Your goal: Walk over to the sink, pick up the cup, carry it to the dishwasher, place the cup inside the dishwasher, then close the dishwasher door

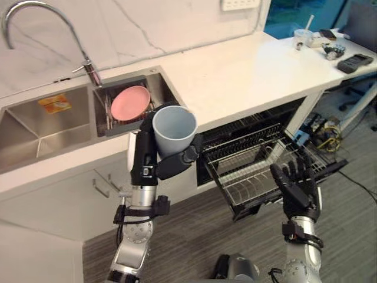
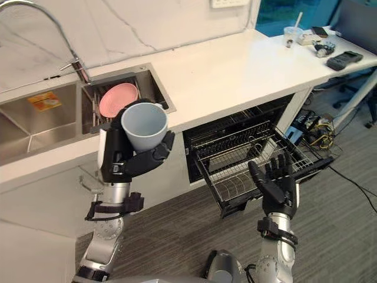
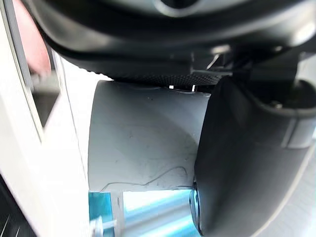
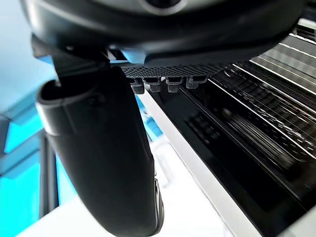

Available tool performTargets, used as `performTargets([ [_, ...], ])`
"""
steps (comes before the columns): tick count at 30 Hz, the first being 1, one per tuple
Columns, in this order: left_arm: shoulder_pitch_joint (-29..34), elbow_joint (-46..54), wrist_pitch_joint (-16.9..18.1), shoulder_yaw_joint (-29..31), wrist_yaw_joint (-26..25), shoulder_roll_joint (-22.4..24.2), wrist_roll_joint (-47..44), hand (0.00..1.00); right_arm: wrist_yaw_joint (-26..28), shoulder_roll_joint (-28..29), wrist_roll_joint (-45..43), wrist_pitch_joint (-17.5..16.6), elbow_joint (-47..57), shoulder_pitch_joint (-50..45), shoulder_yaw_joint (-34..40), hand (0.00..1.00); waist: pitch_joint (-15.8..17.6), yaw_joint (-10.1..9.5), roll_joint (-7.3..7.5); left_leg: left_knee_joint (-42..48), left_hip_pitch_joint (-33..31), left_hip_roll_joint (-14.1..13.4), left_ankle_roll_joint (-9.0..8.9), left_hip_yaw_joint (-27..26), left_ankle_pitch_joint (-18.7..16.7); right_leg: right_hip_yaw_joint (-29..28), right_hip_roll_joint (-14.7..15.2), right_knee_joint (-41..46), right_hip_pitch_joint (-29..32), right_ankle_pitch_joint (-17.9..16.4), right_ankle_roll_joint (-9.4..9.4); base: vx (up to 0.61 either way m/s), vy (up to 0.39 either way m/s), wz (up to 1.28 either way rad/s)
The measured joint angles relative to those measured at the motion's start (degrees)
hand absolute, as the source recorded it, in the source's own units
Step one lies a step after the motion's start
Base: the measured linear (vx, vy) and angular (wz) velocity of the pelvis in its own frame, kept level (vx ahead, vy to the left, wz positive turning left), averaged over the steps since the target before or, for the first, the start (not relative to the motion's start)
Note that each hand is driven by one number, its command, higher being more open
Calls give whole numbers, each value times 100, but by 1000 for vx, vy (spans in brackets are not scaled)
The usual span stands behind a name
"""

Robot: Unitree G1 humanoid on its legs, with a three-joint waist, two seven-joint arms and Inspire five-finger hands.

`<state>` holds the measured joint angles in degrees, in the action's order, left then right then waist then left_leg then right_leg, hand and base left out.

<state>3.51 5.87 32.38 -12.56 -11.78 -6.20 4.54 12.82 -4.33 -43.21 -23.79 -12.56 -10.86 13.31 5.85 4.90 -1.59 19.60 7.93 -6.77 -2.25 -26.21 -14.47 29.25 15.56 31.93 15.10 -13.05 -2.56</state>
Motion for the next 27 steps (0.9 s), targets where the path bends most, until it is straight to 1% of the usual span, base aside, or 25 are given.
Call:
performTargets([
  [1,2,-13,1,-85,-11,-29,2,0,3,-3,7,0,97,-36,-11,100,36,-22,-65,1103,-413,-238,-21,88,16,-67,-71,-102,-73,-23,37,30,-46,-33],
  [2,-25,-4,3,-170,-4,16,1,0,-4,-8,12,1,274,-86,-12,100,164,-48,-267,2423,-909,-677,-105,383,222,-79,-283,-209,-290,-32,19,40,-34,-34],
  [3,-1,-3,2,-216,0,31,-1,0,-4,-5,14,6,373,-116,-32,100,230,-59,-322,3049,-1179,-863,-133,578,359,-116,-377,-249,-392,-57,-17,60,25,-60],
  [4,104,-5,3,-318,-3,61,-3,0,15,14,11,15,551,-144,-81,100,230,-169,-405,3759,-1531,-1024,-214,874,278,-311,-556,-252,-480,-114,-43,97,74,-95],
  [5,179,-5,4,-429,29,38,-5,0,69,49,2,11,741,-152,-125,100,233,-237,-383,3649,-1695,-929,-152,987,93,-508,-569,-251,-521,-140,-41,110,72,-110],
  [6,187,-5,8,-499,78,23,-4,0,158,48,2,-3,871,-147,-140,100,235,-237,-359,3200,-1768,-778,-51,1006,-51,-666,-533,-277,-519,-143,-34,106,57,-84],
  [7,189,-5,12,-536,107,20,-4,0,213,46,3,-5,939,-135,-149,100,233,-235,-353,2765,-1799,-681,-9,1028,-125,-744,-499,-311,-511,-141,-32,127,77,-64],
  [8,194,-5,18,-585,116,15,-2,0,278,46,3,-6,992,-112,-147,100,221,-232,-334,2007,-1795,-507,33,1159,-156,-850,-435,-354,-483,-128,-11,176,126,-89],
  [9,217,-3,32,-638,108,17,10,0,379,14,3,0,986,-98,-174,100,161,-233,-309,548,-1697,-202,-38,1615,-20,-1101,-388,-446,-370,-56,102,227,176,-100],
  [10,221,-3,33,-648,95,30,34,0,409,-31,3,8,958,-102,-193,100,125,-233,-336,-122,-1644,-118,-83,1854,206,-1219,-386,-505,-332,2,198,203,158,-92],
  [11,222,-6,28,-645,79,39,68,0,420,-66,3,23,918,-98,-205,100,105,-230,-355,-467,-1605,-86,-155,1926,510,-1310,-390,-545,-300,43,265,297,204,-78],
  [12,220,-9,12,-652,77,77,106,0,423,-191,-10,61,758,-96,-220,100,41,-201,-445,-1070,-1355,-22,-369,1865,1345,-1481,-425,-685,-292,198,447,271,166,-66],
  [13,208,-33,2,-643,77,83,104,0,415,-192,-29,99,622,-86,-237,100,-46,-171,-442,-1369,-1192,63,-380,1742,1503,-1563,-361,-823,-304,292,560,276,159,-54],
  [14,196,-38,2,-636,77,91,102,0,415,-191,-41,112,575,-92,-242,100,-90,-145,-450,-1527,-1138,107,-343,1708,1528,-1587,-356,-953,-325,357,608,263,169,-29],
  [15,82,-97,1,-587,72,66,102,0,413,-144,-48,127,493,-78,-265,100,-96,-114,-449,-1788,-1020,185,-274,1604,1586,-1617,-337,-1226,-416,513,710,251,182,-19],
  [18,-12,-202,-116,-428,46,12,102,0,461,-79,-123,251,448,-59,-379,100,-106,-75,-428,-1998,-751,267,-259,1497,1591,-1594,-324,-1647,-722,706,822,197,151,-18],
  [20,-52,-202,-133,-304,61,-23,98,0,751,-10,-300,398,448,-43,-511,100,-125,-56,-396,-2065,-597,331,-198,1492,1550,-1516,-300,-2002,-1025,842,916,148,106,-2],
  [21,-77,-202,-135,-289,74,-25,83,0,878,5,-398,468,449,-34,-534,100,-133,-56,-384,-2073,-589,339,-176,1492,1534,-1499,-300,-2070,-1060,870,932,109,85,4],
  [23,-178,-279,-140,-245,150,-45,-71,0,1553,26,-1232,1159,453,58,-687,100,-180,-70,-296,-2115,-590,367,-136,1489,1505,-1464,-308,-2346,-1165,970,994,53,49,2],
  [24,-214,-354,-140,-246,145,-45,-66,0,1687,26,-1330,1296,453,74,-731,100,-189,-73,-278,-2117,-587,369,-130,1488,1497,-1454,-315,-2402,-1198,999,998,20,33,0],
  [26,-311,-651,-213,-243,19,-57,158,0,2158,23,-1430,1796,457,185,-956,100,-219,-78,-214,-2117,-583,372,-106,1467,1471,-1443,-360,-2600,-1272,1122,1014,-6,27,-5],
  [27,-325,-703,-258,-246,-19,-62,238,0,2266,24,-1433,1889,462,204,-1012,100,-218,-76,-202,-2116,-581,373,-95,1465,1461,-1441,-366,-2652,-1298,1153,1020,-34,27,-8],
])
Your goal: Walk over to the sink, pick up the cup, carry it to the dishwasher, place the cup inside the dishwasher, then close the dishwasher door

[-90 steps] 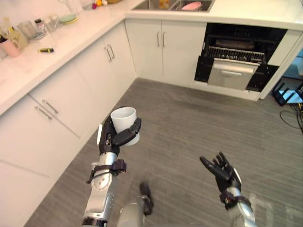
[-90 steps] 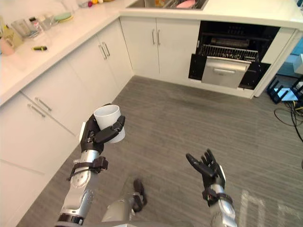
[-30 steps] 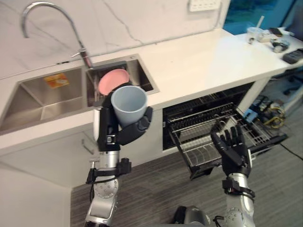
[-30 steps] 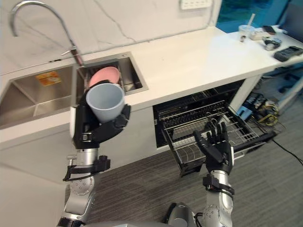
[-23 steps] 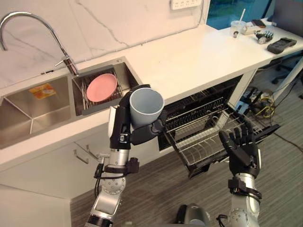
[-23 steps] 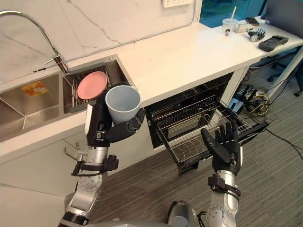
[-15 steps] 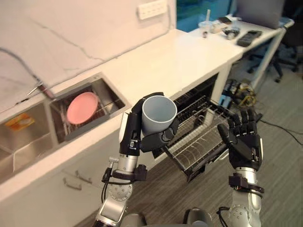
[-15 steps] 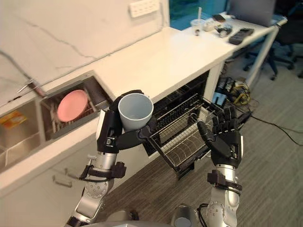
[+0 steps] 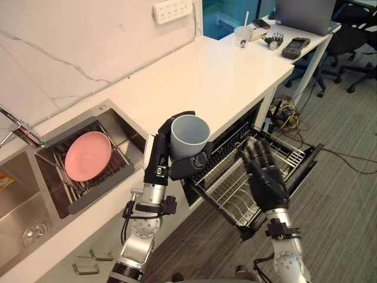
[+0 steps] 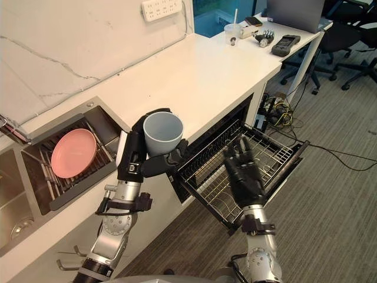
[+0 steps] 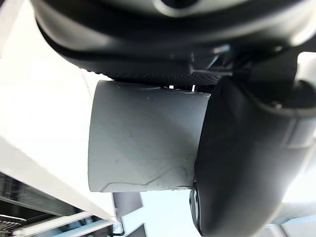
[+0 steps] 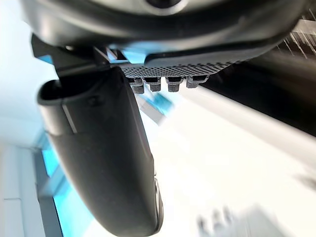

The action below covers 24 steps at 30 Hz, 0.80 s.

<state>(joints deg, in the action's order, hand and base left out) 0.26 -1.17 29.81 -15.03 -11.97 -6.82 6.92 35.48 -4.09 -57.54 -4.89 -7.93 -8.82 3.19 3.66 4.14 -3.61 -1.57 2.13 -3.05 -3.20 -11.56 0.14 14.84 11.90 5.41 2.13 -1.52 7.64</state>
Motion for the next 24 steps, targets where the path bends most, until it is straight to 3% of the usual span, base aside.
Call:
performTargets([
  [5,-29,-426,-195,-1,-343,-86,210,0,547,-32,-134,437,36,52,-133,100,-31,-26,129,43,-3,-16,14,-118,-10,-75,-57,-503,-162,332,-47,-75,20,-13],
  [11,-147,-594,-283,-34,-439,-173,715,0,624,-252,-327,571,257,116,-146,100,-39,-17,190,59,-4,-95,38,-204,-25,-149,-192,-826,-225,566,-132,-105,-30,-11],
  [16,-451,-612,-462,-368,-428,-288,1014,0,238,-553,707,251,404,379,-222,100,-75,-10,256,25,-4,-158,-7,-223,29,-158,-292,-1021,-293,692,-180,-37,-39,-3],
  [24,-717,-831,-679,-548,-424,-420,1005,0,-462,-884,1758,217,516,636,-542,100,-92,-4,322,17,-15,-159,-14,-204,40,-135,-316,-1021,-315,702,-177,-12,-4,1],
])
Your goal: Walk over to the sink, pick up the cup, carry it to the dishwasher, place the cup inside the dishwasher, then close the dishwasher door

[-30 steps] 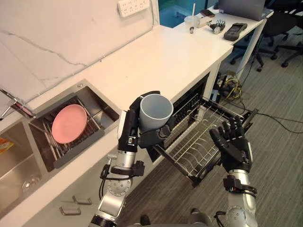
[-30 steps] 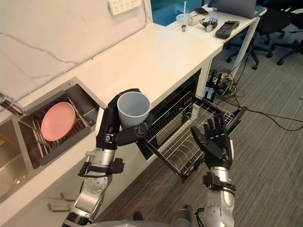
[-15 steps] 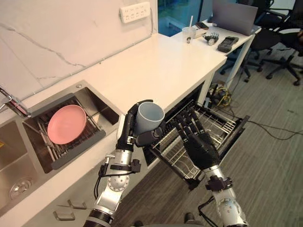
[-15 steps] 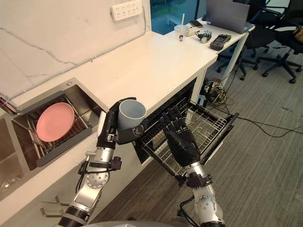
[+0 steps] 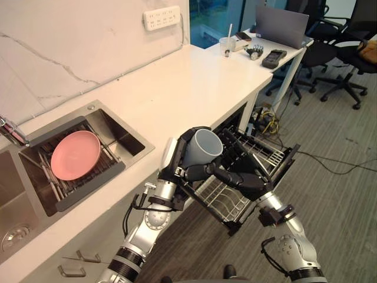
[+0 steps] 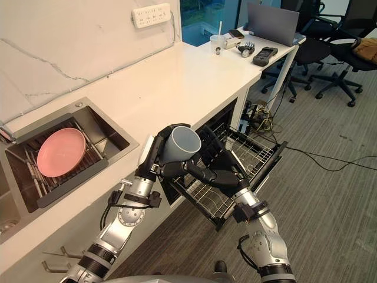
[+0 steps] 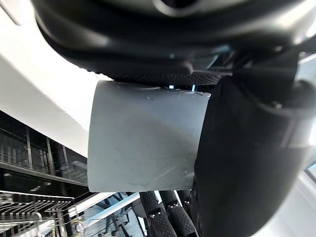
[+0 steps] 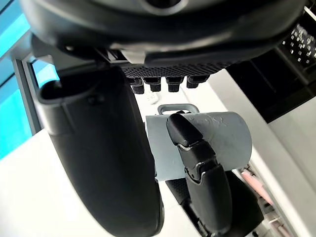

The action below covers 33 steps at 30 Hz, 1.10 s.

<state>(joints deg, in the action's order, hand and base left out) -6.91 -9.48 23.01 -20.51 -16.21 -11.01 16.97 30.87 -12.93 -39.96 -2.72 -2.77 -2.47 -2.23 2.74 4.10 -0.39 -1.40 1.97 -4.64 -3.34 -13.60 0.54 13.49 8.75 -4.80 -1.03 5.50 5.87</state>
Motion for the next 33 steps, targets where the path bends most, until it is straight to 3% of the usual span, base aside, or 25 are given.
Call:
performTargets([
  [5,-16,0,-78,-122,5,-152,-9,0,-621,-43,390,21,71,237,-431,100,-5,-13,136,18,-8,13,11,58,8,51,17,-1,-30,2,-3,-42,-9,6],
  [16,-153,39,-132,-198,25,-117,-14,0,-1483,166,394,27,195,551,-853,100,-5,-19,137,18,-8,90,51,198,42,186,50,1,-118,11,13,-33,-2,7],
  [17,-153,45,-133,-188,25,-117,-19,0,-1542,163,394,34,195,579,-908,0,-6,-21,136,18,-8,90,51,215,48,207,50,1,-129,10,13,-34,-10,6],
  [24,-152,232,-165,-122,14,-121,-29,0,-1972,159,556,62,187,788,-986,0,-7,-27,132,6,-8,103,61,277,78,269,59,1,-160,8,9,-38,-8,5],
  [33,-151,301,-312,-137,-140,-88,-9,0,-2660,185,639,-182,187,871,-1311,0,-13,-22,123,-51,7,113,54,304,126,302,63,0,-163,3,2,-14,-4,1],
])
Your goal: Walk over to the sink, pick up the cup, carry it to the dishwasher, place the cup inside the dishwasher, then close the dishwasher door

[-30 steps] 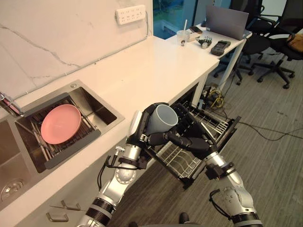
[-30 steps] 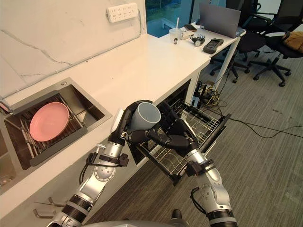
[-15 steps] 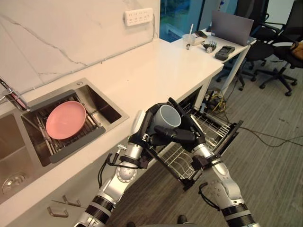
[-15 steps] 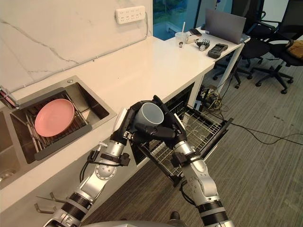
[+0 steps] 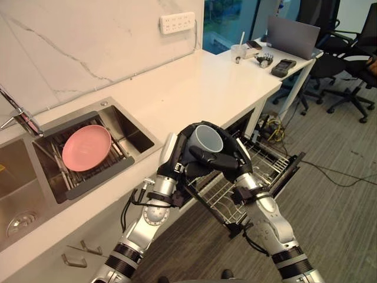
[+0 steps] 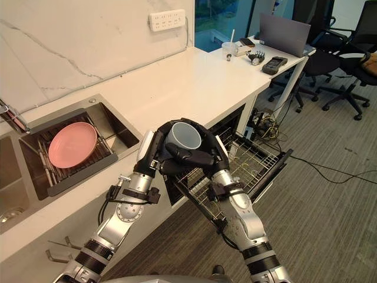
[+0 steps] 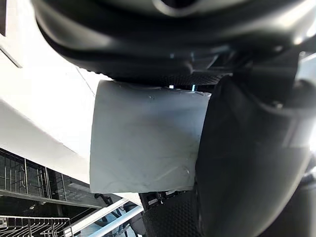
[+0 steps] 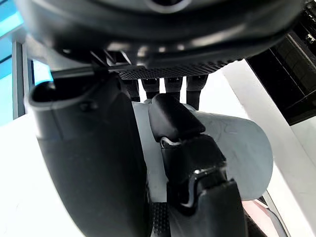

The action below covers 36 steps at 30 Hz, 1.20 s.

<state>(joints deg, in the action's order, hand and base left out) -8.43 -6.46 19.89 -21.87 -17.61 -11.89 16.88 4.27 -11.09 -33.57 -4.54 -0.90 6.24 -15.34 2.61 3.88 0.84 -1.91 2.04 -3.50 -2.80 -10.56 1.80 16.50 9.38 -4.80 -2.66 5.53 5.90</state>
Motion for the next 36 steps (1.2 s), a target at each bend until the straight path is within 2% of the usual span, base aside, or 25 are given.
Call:
performTargets([
  [1,0,1,-7,1,-15,14,3,0,-34,4,0,-22,0,0,-21,0,0,0,0,0,0,0,0,0,0,0,0,0,0,0,0,0,0,0],
  [2,0,1,-17,-2,-44,38,12,100,-84,13,5,-53,0,0,-40,0,-1,0,-2,-1,2,0,-1,0,1,0,0,0,0,0,0,0,0,0],
  [7,4,11,-91,-5,-261,229,135,100,-456,135,184,-271,0,-6,-136,0,-13,10,-22,-6,8,1,-9,3,12,1,1,0,-3,-1,-2,-19,-5,0],
  [12,6,18,-129,-8,-346,316,350,100,-784,248,210,-405,-10,-33,-195,0,-71,4,-113,-33,10,12,-3,38,34,43,10,0,-16,-2,-1,-24,-5,4],
  [16,101,211,-167,-67,-430,381,476,100,-970,305,207,-690,-39,-33,-196,0,-89,6,-141,-146,51,19,6,69,109,81,10,0,-28,-3,0,-39,-9,5],
  [20,254,515,-71,-129,-493,433,580,100,-1378,590,52,-830,-189,-29,162,0,-89,-2,-142,-189,64,35,17,151,148,161,21,-1,-68,-7,3,-40,-6,9],
  [29,393,658,57,-92,-626,432,566,100,-2131,671,-49,-1287,-333,-30,658,0,-91,-16,-145,-285,48,42,16,248,233,276,23,-3,-76,-15,1,-29,-5,7],
  [31,493,748,79,-56,-500,433,479,100,-2298,702,-19,-1348,-333,-31,783,0,-91,-17,-146,-296,44,44,17,257,239,283,24,-4,-71,-15,1,-13,-2,3],
  [33,628,873,121,-10,-122,433,27,100,-2393,702,2,-1375,-334,-36,948,0,-91,-21,-146,-297,34,46,18,268,239,296,26,-4,-69,-17,3,-7,-1,2],
  [35,796,894,161,9,864,435,-1064,100,-2432,697,103,-1376,-339,-94,1280,0,-93,-53,-149,-297,20,47,19,279,241,314,29,-3,-66,-21,9,-18,-3,4],
  [36,860,895,119,1,1185,441,-1392,100,-2421,692,141,-1377,-343,-123,1376,0,-94,-62,-151,-297,12,47,22,283,243,323,31,-3,-63,-23,11,-20,-3,7],
])
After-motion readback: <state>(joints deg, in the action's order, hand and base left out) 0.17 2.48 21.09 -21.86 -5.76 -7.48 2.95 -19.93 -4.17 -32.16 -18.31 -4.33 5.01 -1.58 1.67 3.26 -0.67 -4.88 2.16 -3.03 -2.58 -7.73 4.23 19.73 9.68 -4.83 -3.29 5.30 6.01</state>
